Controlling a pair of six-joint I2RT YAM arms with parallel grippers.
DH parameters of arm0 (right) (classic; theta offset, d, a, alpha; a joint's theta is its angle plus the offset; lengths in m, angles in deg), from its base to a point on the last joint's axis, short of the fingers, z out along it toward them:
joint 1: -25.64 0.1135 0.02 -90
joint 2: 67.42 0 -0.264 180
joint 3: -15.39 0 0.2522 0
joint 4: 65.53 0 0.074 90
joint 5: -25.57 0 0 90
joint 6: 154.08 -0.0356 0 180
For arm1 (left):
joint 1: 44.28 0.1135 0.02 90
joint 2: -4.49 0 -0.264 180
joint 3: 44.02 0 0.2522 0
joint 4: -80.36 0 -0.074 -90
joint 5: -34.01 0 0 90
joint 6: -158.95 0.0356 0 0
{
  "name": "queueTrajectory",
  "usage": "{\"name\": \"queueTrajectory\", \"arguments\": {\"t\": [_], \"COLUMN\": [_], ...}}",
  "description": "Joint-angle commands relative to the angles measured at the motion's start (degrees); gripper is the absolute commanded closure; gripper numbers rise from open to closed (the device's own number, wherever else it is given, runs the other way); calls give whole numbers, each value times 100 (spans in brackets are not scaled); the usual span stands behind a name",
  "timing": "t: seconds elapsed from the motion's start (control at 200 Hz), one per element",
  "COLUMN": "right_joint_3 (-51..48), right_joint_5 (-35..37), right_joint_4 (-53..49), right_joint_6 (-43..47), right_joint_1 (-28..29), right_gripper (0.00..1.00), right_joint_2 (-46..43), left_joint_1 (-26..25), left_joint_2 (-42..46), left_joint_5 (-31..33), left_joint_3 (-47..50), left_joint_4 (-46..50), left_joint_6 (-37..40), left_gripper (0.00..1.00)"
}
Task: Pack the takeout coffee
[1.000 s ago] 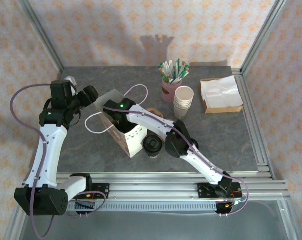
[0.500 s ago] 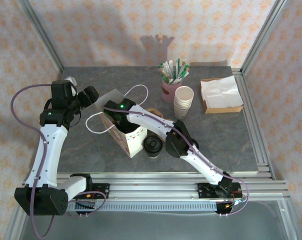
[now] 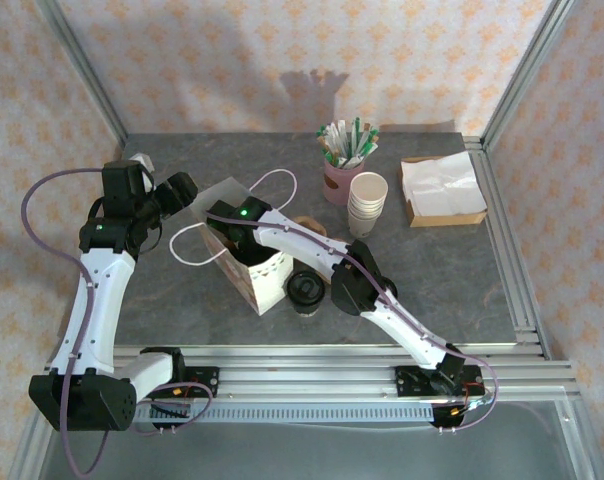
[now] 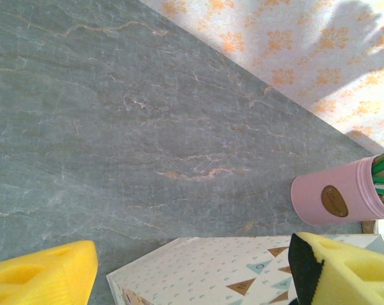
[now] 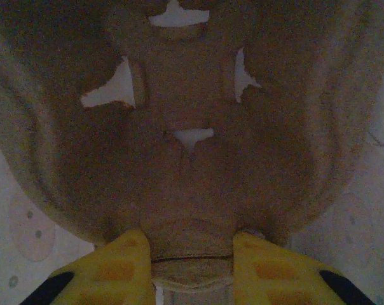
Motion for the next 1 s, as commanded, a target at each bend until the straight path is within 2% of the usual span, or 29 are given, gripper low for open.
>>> {"name": "queueTrajectory", "arguments": {"t": [0.0, 0.33, 0.996], "right_joint_3": [-190, -369, -744], "right_joint_5": [90, 371, 502], "right_joint_4": [420, 522, 631], "right_joint_6": [-139, -121, -111], "right_joint_1": [-31, -30, -29], "right_gripper": [73, 73, 72], "right_joint_2": [-20, 212, 469], "left_joint_1": [38, 41, 41], "left_joint_2": [-4, -53, -53], "left_joint_5": [-112, -209, -206], "left_joint_3": [65, 56, 64], "left_joint_4": [-22, -19, -11], "left_joint_6": [97, 95, 122], "left_gripper": [20, 20, 20]}}
